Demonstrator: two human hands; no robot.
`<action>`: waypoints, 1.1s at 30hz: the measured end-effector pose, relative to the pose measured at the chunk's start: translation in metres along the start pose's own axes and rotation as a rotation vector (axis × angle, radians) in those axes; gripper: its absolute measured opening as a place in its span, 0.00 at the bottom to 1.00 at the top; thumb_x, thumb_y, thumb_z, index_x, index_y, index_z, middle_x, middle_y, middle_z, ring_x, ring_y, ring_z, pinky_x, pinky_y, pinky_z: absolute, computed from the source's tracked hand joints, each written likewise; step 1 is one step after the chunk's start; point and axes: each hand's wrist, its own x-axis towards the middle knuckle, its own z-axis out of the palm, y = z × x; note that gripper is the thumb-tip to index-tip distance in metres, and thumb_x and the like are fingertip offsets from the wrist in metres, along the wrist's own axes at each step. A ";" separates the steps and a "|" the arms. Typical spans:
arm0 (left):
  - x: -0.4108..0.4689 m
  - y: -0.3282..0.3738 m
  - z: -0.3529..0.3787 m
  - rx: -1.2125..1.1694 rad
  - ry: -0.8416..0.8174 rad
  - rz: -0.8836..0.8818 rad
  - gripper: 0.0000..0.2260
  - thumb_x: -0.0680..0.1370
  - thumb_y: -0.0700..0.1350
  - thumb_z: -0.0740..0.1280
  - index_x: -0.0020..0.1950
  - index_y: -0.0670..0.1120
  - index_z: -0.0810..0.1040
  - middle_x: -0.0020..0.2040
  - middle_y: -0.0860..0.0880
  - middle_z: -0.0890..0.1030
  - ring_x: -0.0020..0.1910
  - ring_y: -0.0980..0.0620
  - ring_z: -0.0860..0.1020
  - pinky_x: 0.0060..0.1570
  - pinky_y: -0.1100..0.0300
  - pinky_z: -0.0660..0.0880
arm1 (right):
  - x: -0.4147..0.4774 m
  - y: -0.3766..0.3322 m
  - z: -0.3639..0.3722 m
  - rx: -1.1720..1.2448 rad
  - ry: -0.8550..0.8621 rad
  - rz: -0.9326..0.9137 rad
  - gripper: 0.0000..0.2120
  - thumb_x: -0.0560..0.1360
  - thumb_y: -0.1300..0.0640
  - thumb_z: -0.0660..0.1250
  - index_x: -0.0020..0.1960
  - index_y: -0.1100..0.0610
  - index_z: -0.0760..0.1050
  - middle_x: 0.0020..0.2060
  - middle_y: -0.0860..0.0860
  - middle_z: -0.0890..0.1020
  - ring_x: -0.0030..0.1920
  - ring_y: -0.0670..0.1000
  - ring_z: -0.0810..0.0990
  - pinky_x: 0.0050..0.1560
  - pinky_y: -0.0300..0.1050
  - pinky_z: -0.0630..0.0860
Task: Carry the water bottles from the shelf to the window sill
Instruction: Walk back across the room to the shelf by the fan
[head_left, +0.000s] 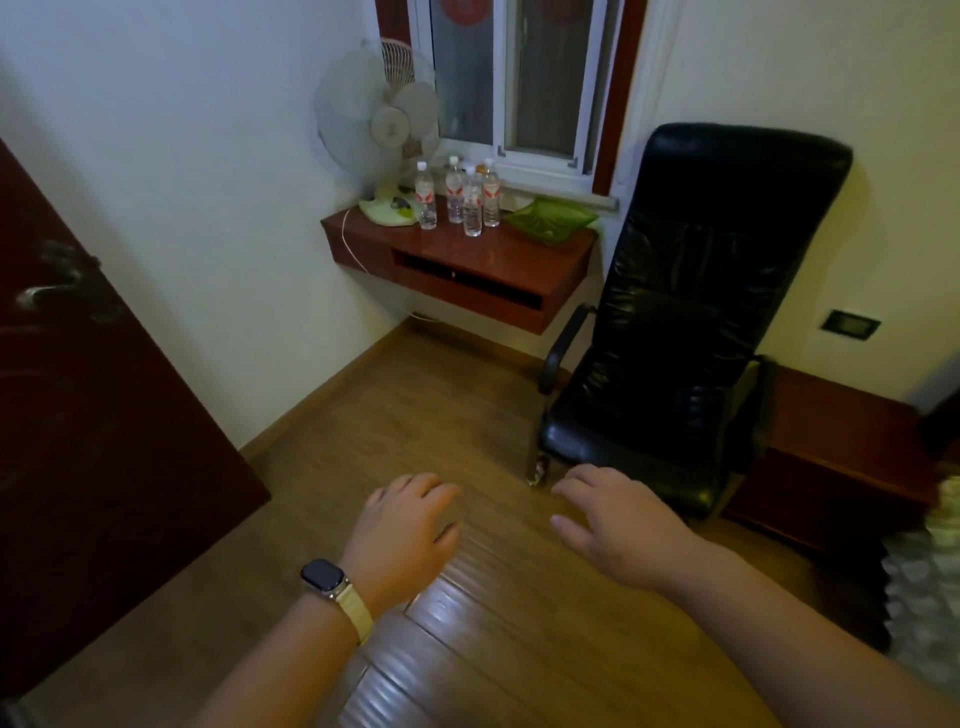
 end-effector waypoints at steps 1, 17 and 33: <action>0.014 -0.009 -0.004 0.005 0.006 0.002 0.18 0.80 0.56 0.62 0.69 0.53 0.74 0.67 0.53 0.75 0.68 0.51 0.71 0.65 0.52 0.67 | 0.014 -0.001 -0.003 0.008 0.006 -0.001 0.23 0.77 0.36 0.57 0.68 0.43 0.70 0.64 0.42 0.73 0.63 0.45 0.72 0.60 0.45 0.73; 0.172 -0.121 -0.015 0.024 -0.016 -0.099 0.22 0.80 0.60 0.58 0.72 0.56 0.70 0.71 0.55 0.72 0.71 0.53 0.68 0.69 0.52 0.65 | 0.231 0.017 -0.016 0.057 -0.033 -0.088 0.23 0.77 0.36 0.56 0.69 0.43 0.69 0.66 0.42 0.72 0.64 0.44 0.71 0.61 0.45 0.73; 0.429 -0.185 -0.037 0.052 -0.035 -0.179 0.21 0.80 0.59 0.58 0.72 0.55 0.69 0.71 0.53 0.72 0.71 0.53 0.68 0.69 0.53 0.65 | 0.499 0.110 -0.066 0.119 -0.131 -0.148 0.24 0.79 0.37 0.55 0.72 0.46 0.67 0.68 0.45 0.71 0.68 0.48 0.68 0.67 0.50 0.68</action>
